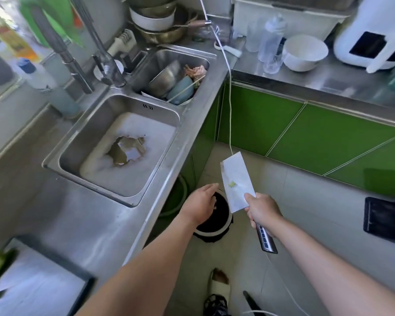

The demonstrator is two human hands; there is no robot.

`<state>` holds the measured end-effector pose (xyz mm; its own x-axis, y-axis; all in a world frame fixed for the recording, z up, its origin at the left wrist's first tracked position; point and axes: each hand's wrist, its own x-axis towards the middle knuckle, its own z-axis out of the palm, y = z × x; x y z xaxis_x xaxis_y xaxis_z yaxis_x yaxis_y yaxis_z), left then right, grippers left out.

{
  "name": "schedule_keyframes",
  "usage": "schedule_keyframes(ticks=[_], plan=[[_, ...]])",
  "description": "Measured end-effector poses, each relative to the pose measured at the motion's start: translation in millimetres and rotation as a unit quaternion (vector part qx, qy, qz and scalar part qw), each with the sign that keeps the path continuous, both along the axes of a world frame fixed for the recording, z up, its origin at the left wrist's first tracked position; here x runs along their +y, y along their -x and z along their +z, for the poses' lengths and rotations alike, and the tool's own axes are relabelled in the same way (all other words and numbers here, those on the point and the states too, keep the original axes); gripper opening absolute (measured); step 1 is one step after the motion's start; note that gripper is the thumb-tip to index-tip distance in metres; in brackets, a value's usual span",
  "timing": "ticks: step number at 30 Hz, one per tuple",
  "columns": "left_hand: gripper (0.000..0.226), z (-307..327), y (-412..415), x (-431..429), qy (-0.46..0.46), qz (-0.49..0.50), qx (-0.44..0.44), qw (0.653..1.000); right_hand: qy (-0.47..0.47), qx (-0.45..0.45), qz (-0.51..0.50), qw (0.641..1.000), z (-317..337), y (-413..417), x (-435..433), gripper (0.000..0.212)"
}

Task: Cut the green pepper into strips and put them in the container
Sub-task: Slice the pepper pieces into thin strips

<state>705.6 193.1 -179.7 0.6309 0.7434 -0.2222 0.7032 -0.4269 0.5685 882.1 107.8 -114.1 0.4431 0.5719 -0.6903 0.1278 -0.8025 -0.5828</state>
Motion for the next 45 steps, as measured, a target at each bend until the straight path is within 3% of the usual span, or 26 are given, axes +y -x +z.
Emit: schedule_keyframes(ticks=[6,12,14,16,18,20,25,29,37,41,45], plan=[[0.051,1.6,-14.8,0.9,-0.045,-0.049,-0.084,0.994,0.034,-0.065,0.051,0.996,-1.9,5.0,6.1,0.033],[0.040,-12.7,-6.5,5.0,0.005,-0.088,0.013,0.996,0.041,-0.099,0.055,0.993,3.0,-1.3,6.9,0.033],[0.037,-10.3,-3.9,8.3,0.038,-0.049,0.023,0.998,0.043,-0.111,0.059,0.991,4.7,-4.9,6.9,0.036],[0.036,-6.6,-5.0,12.4,0.084,0.059,-0.016,0.995,0.045,-0.124,0.073,0.989,6.6,-6.4,7.3,0.035],[0.033,-3.2,-8.4,15.6,0.144,0.159,-0.057,0.975,0.049,-0.135,0.085,0.986,7.4,-6.9,7.8,0.034],[0.030,-1.0,-10.0,17.3,0.159,0.199,-0.080,0.964,0.049,-0.143,0.094,0.984,7.9,-6.4,8.4,0.034],[0.022,7.9,-8.0,17.8,0.118,0.156,-0.036,0.980,0.057,-0.170,0.115,0.977,9.3,-3.4,10.1,0.038],[0.047,15.5,0.1,15.3,0.229,0.085,0.022,0.970,0.051,-0.180,0.134,0.973,14.8,0.7,8.5,0.039],[0.028,75.2,85.7,1.7,0.122,0.194,-0.031,0.973,-0.044,-0.141,0.224,0.963,58.7,52.5,23.7,0.041],[0.014,107.8,160.2,-20.6,0.071,0.283,-0.044,0.956,-0.095,-0.103,0.305,0.942,81.4,117.3,37.6,0.038],[0.016,126.1,246.5,-55.1,0.034,0.354,-0.045,0.933,-0.132,-0.075,0.383,0.911,94.1,197.3,42.9,0.042]])
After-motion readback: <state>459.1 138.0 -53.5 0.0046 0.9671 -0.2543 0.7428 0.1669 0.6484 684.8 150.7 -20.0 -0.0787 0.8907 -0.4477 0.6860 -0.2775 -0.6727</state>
